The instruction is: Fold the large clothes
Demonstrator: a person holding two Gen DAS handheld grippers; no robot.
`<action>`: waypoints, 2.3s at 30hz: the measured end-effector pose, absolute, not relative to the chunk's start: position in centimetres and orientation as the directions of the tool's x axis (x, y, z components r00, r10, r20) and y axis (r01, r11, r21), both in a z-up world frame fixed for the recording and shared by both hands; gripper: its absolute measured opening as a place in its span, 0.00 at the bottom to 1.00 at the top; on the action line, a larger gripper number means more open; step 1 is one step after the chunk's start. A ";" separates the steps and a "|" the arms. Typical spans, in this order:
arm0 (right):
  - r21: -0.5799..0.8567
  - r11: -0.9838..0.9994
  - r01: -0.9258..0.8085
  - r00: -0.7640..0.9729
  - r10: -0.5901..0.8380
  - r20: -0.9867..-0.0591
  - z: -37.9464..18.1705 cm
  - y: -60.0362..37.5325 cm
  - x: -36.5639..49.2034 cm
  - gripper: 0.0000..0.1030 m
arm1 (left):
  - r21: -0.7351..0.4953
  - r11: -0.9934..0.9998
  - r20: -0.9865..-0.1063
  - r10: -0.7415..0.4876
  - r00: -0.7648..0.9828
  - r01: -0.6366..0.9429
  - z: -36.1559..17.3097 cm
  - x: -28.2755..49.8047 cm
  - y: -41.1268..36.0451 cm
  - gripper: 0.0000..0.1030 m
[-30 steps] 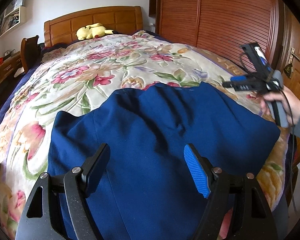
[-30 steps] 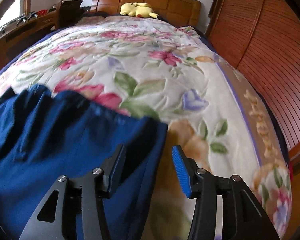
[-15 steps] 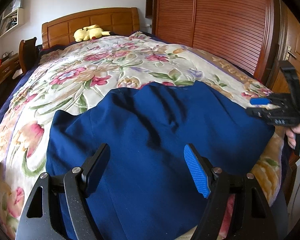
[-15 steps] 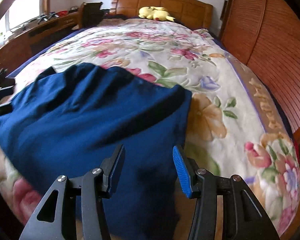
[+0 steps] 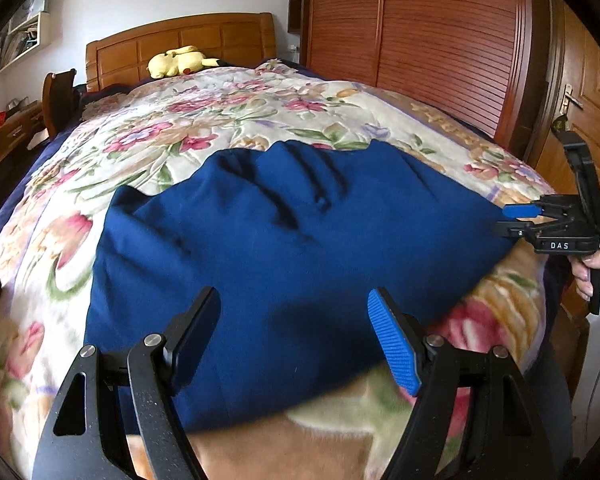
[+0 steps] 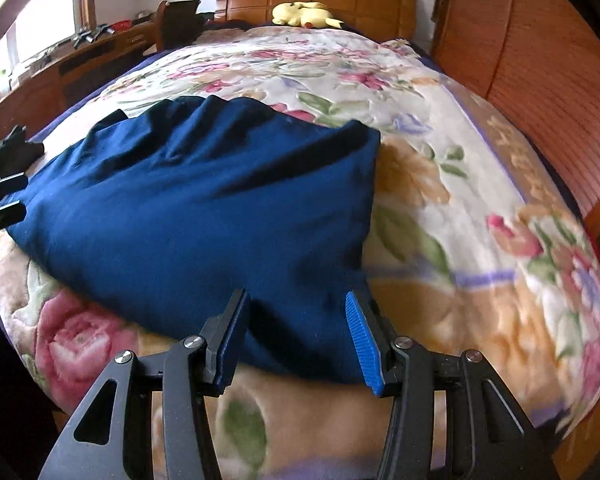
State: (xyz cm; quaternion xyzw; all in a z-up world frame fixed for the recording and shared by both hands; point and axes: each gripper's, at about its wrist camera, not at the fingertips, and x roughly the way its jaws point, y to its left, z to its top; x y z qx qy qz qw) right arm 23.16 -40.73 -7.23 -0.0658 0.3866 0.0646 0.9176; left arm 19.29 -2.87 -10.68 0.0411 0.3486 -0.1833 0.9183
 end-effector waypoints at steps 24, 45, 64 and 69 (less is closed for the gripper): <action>0.084 0.996 -0.022 0.688 0.076 -0.721 -9.9 -42.6 24.7 0.63 | -0.041 0.920 -0.669 -0.314 0.673 0.389 -11.6 18.9 -3.8 0.75; 0.250 0.961 -0.118 0.652 0.265 -0.710 -10.8 -44.1 25.1 0.30 | -0.049 0.927 -0.711 -0.294 0.639 0.372 -13.3 20.2 -4.4 0.75; 0.075 0.904 -0.420 0.762 0.397 -0.512 2.8 -31.5 24.7 0.18 | -0.060 0.969 -0.601 -0.225 0.767 0.238 -9.3 15.4 6.4 0.75; 0.059 0.833 -0.550 0.710 0.504 -0.492 4.4 -23.8 26.0 0.18 | -0.073 0.979 -0.581 -0.195 0.790 0.188 -9.0 14.1 9.7 0.75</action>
